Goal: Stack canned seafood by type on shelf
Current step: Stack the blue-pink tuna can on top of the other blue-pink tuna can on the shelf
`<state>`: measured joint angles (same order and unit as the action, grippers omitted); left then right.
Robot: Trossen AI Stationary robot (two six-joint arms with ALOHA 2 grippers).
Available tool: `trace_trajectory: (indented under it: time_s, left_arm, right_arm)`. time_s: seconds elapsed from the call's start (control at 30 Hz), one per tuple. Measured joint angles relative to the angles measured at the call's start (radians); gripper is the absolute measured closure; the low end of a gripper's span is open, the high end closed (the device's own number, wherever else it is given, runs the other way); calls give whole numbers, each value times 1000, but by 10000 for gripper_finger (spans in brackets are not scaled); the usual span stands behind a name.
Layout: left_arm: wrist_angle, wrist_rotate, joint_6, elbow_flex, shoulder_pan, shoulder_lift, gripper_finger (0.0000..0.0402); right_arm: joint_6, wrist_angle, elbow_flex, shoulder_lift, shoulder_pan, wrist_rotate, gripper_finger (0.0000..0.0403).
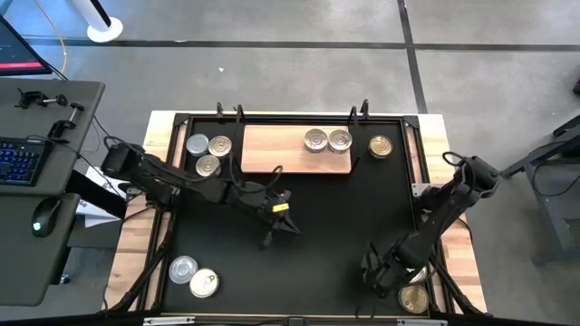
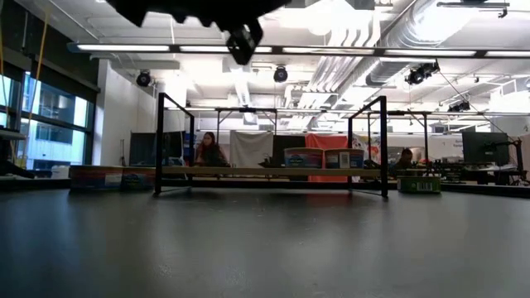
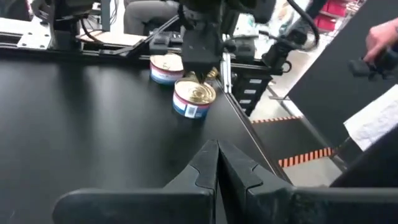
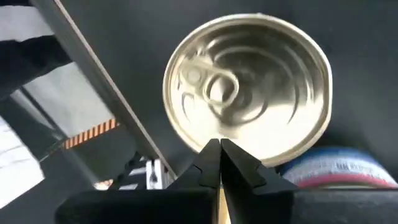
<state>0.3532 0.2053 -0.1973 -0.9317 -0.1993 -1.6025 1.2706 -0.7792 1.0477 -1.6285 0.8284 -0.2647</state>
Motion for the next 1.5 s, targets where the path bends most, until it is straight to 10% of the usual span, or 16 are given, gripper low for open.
trace_trajectory:
  time_s: [0.37, 0.87, 1.17, 1.5]
  left_arm:
    - [-148, -4, -126, -7, -13, 20, 401]
    - [401, -153, -200, 500, -60, 223, 402]
    - [378, -139, 113, 313, -61, 1, 401]
    - [362, -203, 236, 150, -3, -235, 402]
  right_arm:
    - [-158, 78, 7, -95, -88, 41, 403]
    - [-460, 210, 276, -239, -401, 389, 403]
    - [-348, -70, 494, -235, -334, 459, 403]
    - [65, -25, 289, -235, -225, 405, 403]
